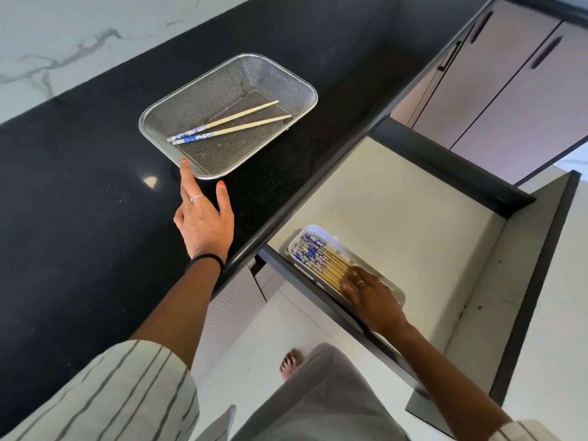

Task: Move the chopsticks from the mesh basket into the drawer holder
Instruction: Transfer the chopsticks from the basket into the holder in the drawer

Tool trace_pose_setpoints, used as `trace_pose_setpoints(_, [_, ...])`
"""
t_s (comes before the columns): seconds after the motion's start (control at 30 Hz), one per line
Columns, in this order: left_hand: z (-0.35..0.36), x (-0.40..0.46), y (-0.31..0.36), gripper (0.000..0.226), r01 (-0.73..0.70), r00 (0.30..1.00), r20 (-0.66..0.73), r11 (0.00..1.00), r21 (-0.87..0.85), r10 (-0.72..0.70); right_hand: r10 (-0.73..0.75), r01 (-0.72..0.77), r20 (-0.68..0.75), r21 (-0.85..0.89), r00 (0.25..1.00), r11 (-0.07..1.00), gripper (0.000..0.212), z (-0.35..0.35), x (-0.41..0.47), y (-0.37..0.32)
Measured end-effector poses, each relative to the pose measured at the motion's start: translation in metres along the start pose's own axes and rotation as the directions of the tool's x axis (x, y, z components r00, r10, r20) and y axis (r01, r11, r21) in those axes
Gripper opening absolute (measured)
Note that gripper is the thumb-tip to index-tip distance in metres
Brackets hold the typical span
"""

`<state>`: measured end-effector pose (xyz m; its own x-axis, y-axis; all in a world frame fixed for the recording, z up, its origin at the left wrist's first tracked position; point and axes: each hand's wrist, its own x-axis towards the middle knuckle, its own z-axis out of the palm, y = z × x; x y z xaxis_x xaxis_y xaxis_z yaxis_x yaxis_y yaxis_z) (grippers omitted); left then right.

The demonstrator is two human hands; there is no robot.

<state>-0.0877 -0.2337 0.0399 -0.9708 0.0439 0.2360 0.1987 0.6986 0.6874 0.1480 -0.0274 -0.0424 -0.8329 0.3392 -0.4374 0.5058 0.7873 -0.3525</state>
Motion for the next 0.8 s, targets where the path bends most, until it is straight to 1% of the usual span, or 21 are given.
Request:
trace_pose_setpoints(0.07, [0.000, 0.001, 0.001, 0.064, -0.003, 1.000, -0.004, 1.000, -0.004, 0.003, 0.009, -0.008, 0.043, -0.028, 0.999, 1.000, 0.071, -0.001, 0.004, 0.000])
trace_pose_setpoints(0.1, [0.001, 0.000, 0.000, 0.064, -0.004, 1.000, -0.004, 1.000, -0.005, 0.004, 0.021, -0.019, 0.054, -0.026, 0.998, 0.999, 0.071, -0.001, 0.005, 0.000])
trace_pose_setpoints(0.17, [0.001, 0.000, -0.001, 0.064, -0.004, 1.000, -0.004, 1.000, -0.004, 0.004, 0.027, -0.024, 0.060, -0.047, 0.998, 0.999, 0.060, 0.001, 0.008, 0.001])
trace_pose_setpoints(0.2, [0.001, 0.000, -0.001, 0.064, -0.003, 1.000, -0.004, 1.000, -0.004, 0.003, 0.024, -0.020, 0.066, -0.057, 0.998, 0.998, 0.059, 0.000, 0.009, 0.001])
trace_pose_setpoints(0.27, [0.002, 0.001, -0.002, 0.064, 0.001, 1.000, -0.004, 1.000, -0.005, -0.001, 0.022, -0.018, 0.075, -0.055, 0.997, 0.998, 0.064, -0.001, 0.010, 0.000])
trace_pose_setpoints(0.37, [0.002, 0.002, -0.002, 0.065, 0.001, 1.000, -0.006, 1.000, -0.009, -0.001, 0.001, 0.000, 0.066, -0.027, 0.998, 1.000, 0.052, -0.001, 0.008, 0.004])
trace_pose_setpoints(0.4, [0.002, 0.002, -0.003, 0.065, -0.001, 1.000, -0.008, 1.000, -0.008, 0.001, -0.011, 0.013, 0.069, -0.028, 0.998, 1.000, 0.051, -0.001, 0.007, 0.006])
trace_pose_setpoints(0.43, [0.002, 0.002, -0.003, 0.064, -0.003, 1.000, -0.009, 1.000, -0.006, 0.003, -0.017, 0.020, 0.079, -0.030, 0.997, 0.999, 0.053, -0.002, 0.005, 0.006])
trace_pose_setpoints(0.53, [0.003, 0.002, -0.003, 0.064, -0.003, 1.000, -0.009, 1.000, -0.002, 0.003, -0.052, 0.055, 0.109, -0.031, 0.993, 0.998, 0.080, -0.005, 0.003, 0.007])
trace_pose_setpoints(0.57, [0.003, 0.001, -0.003, 0.064, -0.003, 1.000, -0.009, 1.000, -0.002, 0.003, -0.059, 0.063, 0.112, -0.034, 0.992, 0.997, 0.083, -0.006, 0.002, 0.008])
trace_pose_setpoints(0.7, [0.002, 0.002, -0.003, 0.063, -0.003, 1.000, -0.006, 1.000, -0.007, 0.002, -0.073, 0.080, 0.100, -0.067, 0.992, 0.994, 0.077, -0.006, -0.001, 0.013])
trace_pose_setpoints(0.8, [0.002, 0.002, -0.003, 0.063, -0.003, 1.000, -0.009, 1.000, -0.005, 0.003, -0.089, 0.099, 0.084, -0.120, 0.992, 0.988, 0.059, -0.008, -0.001, 0.021])
